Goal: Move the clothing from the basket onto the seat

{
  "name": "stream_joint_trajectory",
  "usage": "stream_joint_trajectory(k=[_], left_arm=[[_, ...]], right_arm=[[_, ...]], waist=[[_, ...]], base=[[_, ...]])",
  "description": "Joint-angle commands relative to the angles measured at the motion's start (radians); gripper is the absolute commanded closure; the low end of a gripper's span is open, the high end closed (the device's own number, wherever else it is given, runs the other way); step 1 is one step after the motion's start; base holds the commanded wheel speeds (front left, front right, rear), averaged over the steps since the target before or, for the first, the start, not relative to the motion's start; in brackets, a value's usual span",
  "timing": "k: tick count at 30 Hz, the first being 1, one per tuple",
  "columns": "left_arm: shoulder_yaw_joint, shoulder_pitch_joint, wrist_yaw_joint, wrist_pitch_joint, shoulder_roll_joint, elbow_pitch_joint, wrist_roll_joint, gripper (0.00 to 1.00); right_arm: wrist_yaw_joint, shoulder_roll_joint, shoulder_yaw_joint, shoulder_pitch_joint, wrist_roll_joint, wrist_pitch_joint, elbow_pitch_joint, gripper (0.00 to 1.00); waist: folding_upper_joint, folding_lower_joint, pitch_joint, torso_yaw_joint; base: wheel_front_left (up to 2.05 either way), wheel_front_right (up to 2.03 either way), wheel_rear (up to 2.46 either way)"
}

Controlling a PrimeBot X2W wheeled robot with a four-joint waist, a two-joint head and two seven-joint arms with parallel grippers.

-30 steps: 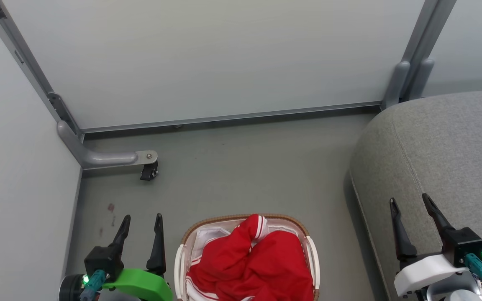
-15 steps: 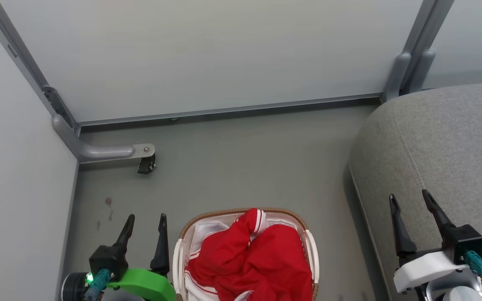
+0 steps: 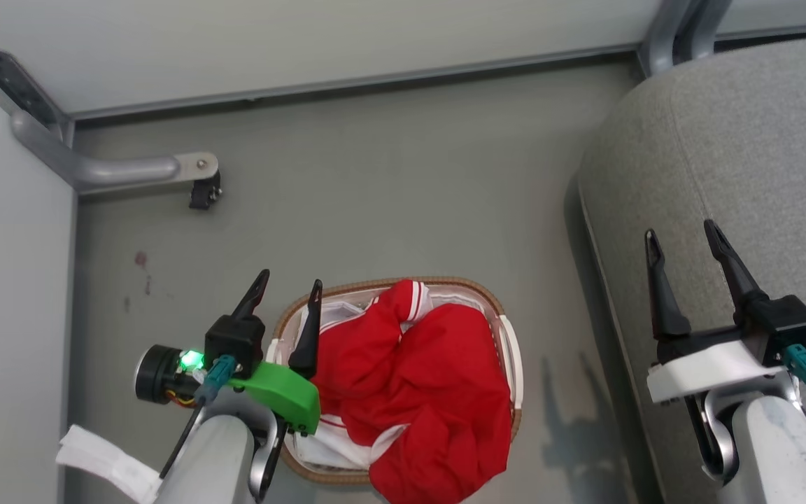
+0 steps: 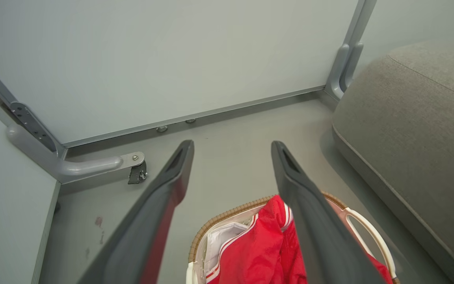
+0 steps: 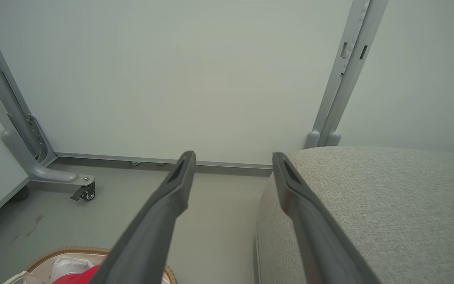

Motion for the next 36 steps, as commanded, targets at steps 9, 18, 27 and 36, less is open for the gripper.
stream_joint_trajectory(k=[9,18,27,36], left_arm=[[-0.073,-0.191,-0.014,-0.001,0.018,0.242,0.069,0.0],[-0.126,-0.318,-0.015,-0.001,0.052,0.451,0.115,0.0],[-0.148,-0.424,0.014,-0.001,0.075,0.575,0.133,0.0],[-0.151,-0.498,0.032,0.008,0.083,0.662,0.12,0.0]], right_arm=[[0.0,-0.004,0.039,-0.121,0.044,-0.002,-0.015,0.0],[0.0,-0.004,0.072,-0.203,0.097,-0.002,-0.032,0.0],[0.0,-0.004,0.097,-0.251,0.131,-0.002,-0.041,0.0],[0.0,-0.004,0.119,-0.265,0.158,-0.002,-0.04,0.0]], waist=[[-0.0001,0.0,0.316,-0.124],[-0.0001,0.0,0.466,-0.187],[-0.0001,0.0,0.553,-0.226],[-0.0001,0.0,0.58,-0.249]], base=[[0.0,0.0,0.0],[0.0,0.0,0.0],[0.0,0.0,0.0],[0.0,0.0,0.0]])
